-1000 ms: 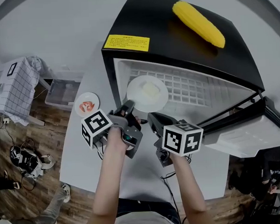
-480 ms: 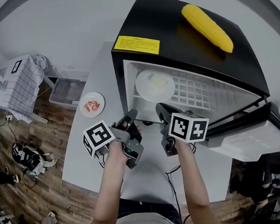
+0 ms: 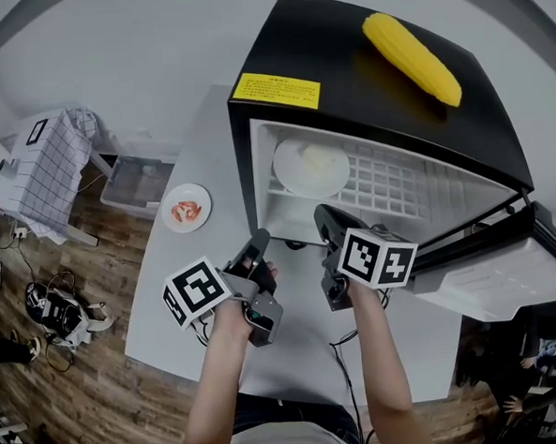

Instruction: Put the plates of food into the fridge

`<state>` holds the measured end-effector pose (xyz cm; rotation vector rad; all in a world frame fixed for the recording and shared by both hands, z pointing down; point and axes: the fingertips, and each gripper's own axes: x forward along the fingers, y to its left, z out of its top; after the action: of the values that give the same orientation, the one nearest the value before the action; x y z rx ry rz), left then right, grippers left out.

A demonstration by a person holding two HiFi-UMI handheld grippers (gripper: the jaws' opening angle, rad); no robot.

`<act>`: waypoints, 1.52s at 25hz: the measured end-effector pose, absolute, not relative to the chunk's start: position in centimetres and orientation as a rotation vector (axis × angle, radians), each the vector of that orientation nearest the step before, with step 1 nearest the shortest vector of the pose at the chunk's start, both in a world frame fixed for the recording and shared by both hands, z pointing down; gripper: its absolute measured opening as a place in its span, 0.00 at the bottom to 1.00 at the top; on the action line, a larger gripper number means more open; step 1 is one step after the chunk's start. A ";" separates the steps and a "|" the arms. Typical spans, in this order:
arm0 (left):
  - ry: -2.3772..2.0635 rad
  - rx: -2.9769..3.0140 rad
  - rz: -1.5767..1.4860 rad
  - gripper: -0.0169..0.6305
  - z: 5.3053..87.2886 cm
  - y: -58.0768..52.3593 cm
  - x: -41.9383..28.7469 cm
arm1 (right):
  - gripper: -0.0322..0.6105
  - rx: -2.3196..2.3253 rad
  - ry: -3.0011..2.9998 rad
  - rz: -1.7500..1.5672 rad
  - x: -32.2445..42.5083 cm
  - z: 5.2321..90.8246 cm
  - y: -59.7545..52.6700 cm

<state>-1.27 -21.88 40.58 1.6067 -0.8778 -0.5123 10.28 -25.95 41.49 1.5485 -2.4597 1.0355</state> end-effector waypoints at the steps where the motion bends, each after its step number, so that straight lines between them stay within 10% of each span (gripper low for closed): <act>1: -0.901 1.651 -0.509 0.05 40.0 -21.7 -1.3 | 0.07 1.557 -2.484 1.022 10.2 41.1 -25.3; 13: -1.358 2.399 -0.286 0.05 33.8 -15.8 0.1 | 0.07 1.903 -2.522 0.349 11.5 37.7 -12.1; 38: -1.639 2.330 -0.113 0.04 36.4 -7.1 -4.8 | 0.07 1.768 -2.716 0.461 9.5 38.6 -7.9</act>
<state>-4.83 -7.08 36.37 2.3298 -1.6387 -0.1134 9.45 -7.90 38.58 1.7683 -2.7164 0.4611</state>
